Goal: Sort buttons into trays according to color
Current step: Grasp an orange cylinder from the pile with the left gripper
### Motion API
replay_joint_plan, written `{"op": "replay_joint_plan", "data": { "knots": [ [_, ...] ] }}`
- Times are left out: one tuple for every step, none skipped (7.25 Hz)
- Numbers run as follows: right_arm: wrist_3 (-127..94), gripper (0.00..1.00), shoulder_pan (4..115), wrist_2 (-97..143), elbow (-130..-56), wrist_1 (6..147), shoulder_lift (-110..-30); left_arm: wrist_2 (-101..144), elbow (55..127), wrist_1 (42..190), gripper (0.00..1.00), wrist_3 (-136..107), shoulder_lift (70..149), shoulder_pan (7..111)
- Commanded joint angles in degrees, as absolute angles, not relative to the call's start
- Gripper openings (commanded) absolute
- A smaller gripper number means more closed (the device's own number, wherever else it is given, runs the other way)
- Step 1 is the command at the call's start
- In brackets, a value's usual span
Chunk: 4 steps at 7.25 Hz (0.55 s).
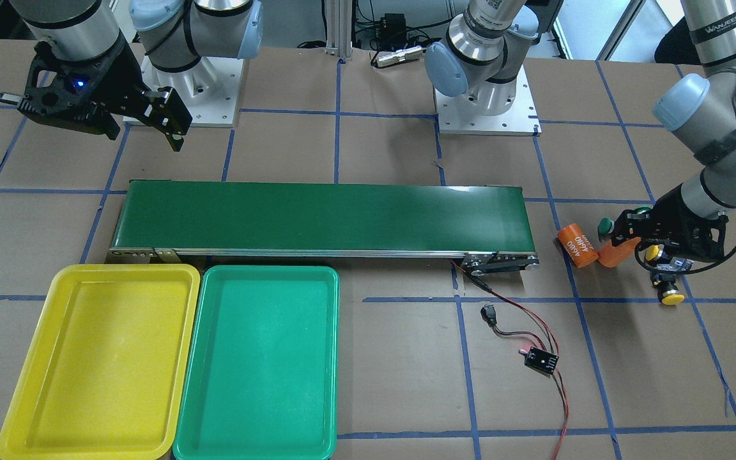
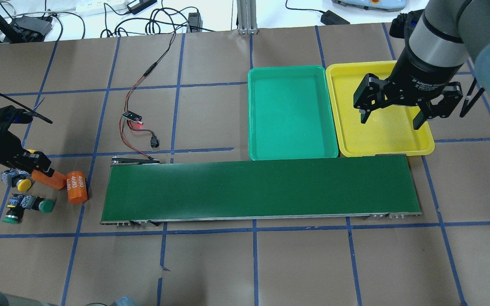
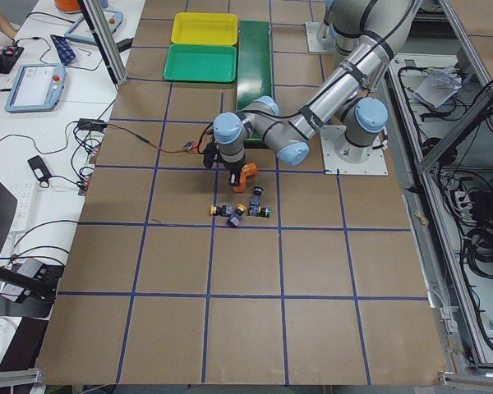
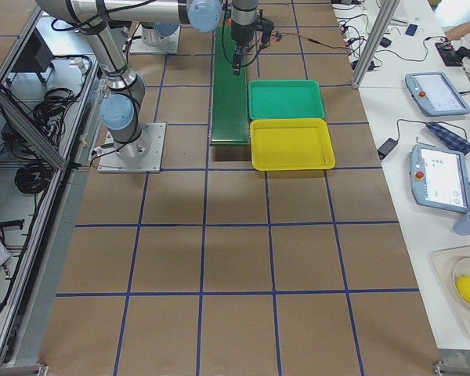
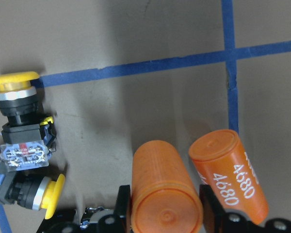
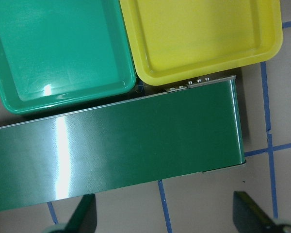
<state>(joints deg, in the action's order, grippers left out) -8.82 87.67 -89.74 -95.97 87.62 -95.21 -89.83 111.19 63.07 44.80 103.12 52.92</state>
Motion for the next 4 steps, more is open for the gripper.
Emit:
{"op": "replay_joint_plan", "data": {
  "knots": [
    [-8.8,1.0,87.6,-89.7,-96.0,87.7,-95.3,-89.8,110.6,68.9,0.42,42.0,99.9,54.7],
    [-8.8,1.0,87.7,-89.7,-96.1,87.7,-95.2,-89.8,109.9,72.4,0.42,38.5,97.1,58.5],
    [-8.7,1.0,87.7,-89.7,-96.0,87.6,-95.3,-89.8,109.7,75.1,0.42,32.1,94.5,63.3],
    [-8.8,1.0,87.7,-89.7,-96.0,87.8,-95.3,-89.5,110.1,76.9,0.42,28.5,92.4,66.5]
  ]
}}
